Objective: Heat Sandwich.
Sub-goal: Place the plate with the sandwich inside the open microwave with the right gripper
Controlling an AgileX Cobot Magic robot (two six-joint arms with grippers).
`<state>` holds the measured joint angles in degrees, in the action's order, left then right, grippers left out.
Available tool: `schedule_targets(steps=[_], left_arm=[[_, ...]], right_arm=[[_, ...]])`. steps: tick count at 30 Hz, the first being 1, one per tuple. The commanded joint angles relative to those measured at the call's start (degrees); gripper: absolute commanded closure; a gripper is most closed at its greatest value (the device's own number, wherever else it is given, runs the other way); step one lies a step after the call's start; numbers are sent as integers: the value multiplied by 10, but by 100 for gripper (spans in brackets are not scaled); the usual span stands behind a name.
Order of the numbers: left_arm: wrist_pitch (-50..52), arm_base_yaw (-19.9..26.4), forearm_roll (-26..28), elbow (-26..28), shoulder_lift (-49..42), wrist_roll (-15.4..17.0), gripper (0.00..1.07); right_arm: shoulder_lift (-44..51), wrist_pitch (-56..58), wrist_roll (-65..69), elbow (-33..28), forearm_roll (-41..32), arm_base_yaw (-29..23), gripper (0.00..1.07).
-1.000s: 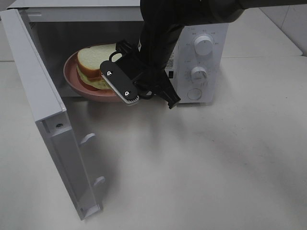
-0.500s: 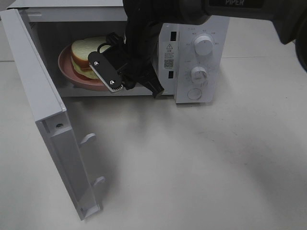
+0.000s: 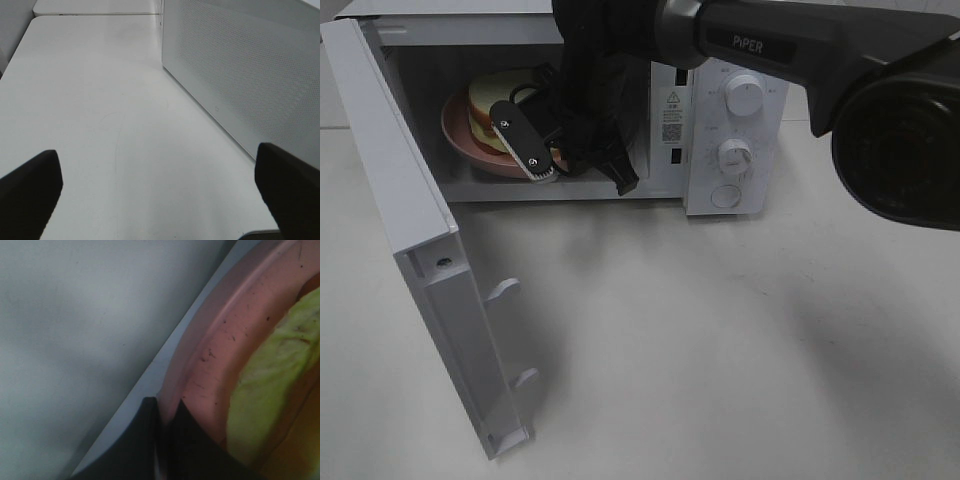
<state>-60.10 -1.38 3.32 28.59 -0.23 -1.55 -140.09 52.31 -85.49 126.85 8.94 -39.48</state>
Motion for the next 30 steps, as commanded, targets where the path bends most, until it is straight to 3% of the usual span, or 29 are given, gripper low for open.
schedule_targets(steps=[1, 12, 30], left_arm=[[8, 1, 1, -2, -14, -1, 3], [8, 1, 1, -2, -14, -1, 3], [8, 1, 1, -2, -14, -1, 3]], right_arm=[[-9, -9, 14, 29, 10, 5, 105], [-34, -11, 32, 84, 15, 17, 105], [-48, -38, 28, 85, 10, 28, 105]])
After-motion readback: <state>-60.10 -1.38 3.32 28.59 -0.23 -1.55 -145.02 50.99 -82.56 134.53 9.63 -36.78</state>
